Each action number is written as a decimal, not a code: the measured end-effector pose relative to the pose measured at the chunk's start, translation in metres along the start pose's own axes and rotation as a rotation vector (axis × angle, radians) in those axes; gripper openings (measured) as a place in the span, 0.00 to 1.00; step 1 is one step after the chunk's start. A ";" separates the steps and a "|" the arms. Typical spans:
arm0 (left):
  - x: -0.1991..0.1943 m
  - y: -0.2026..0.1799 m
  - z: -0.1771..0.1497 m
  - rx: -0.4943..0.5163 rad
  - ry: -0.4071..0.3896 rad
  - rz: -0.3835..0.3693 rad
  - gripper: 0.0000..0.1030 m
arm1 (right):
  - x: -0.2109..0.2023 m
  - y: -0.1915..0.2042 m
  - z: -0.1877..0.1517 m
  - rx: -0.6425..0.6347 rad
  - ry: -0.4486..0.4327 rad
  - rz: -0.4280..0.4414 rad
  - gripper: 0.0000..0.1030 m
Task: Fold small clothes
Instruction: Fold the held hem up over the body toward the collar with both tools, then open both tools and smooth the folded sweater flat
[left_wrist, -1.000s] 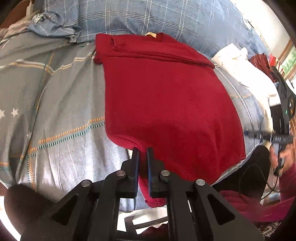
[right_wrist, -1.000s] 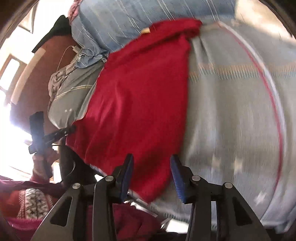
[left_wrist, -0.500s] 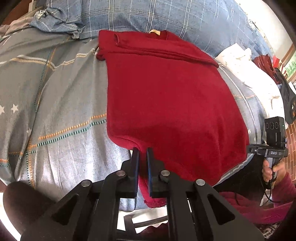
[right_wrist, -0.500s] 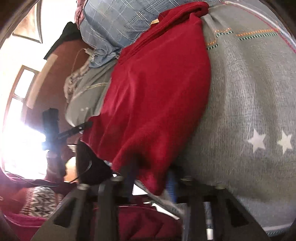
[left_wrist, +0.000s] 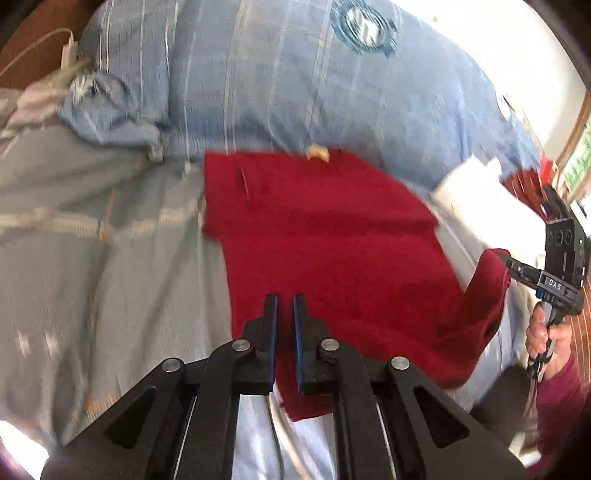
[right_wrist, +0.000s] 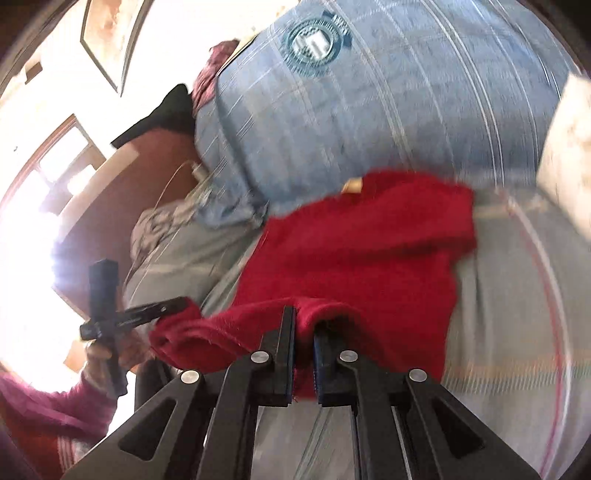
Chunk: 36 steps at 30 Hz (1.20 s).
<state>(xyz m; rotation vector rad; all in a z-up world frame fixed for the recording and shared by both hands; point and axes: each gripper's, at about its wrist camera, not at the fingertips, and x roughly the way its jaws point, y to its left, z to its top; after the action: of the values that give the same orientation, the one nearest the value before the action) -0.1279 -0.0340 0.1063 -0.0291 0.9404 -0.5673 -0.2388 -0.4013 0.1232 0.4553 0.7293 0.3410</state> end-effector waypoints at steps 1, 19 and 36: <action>0.006 0.004 0.013 -0.006 -0.019 0.005 0.06 | 0.008 -0.003 0.013 -0.001 -0.022 -0.011 0.07; 0.091 0.058 0.109 -0.117 -0.070 0.107 0.00 | 0.116 -0.072 0.117 0.084 -0.032 -0.111 0.07; 0.131 0.048 0.064 -0.007 0.122 0.066 0.16 | 0.104 -0.069 0.107 0.074 -0.009 -0.102 0.07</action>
<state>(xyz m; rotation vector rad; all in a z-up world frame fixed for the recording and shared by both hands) 0.0024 -0.0692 0.0330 0.0308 1.0586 -0.5086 -0.0816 -0.4433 0.1005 0.4874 0.7550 0.2164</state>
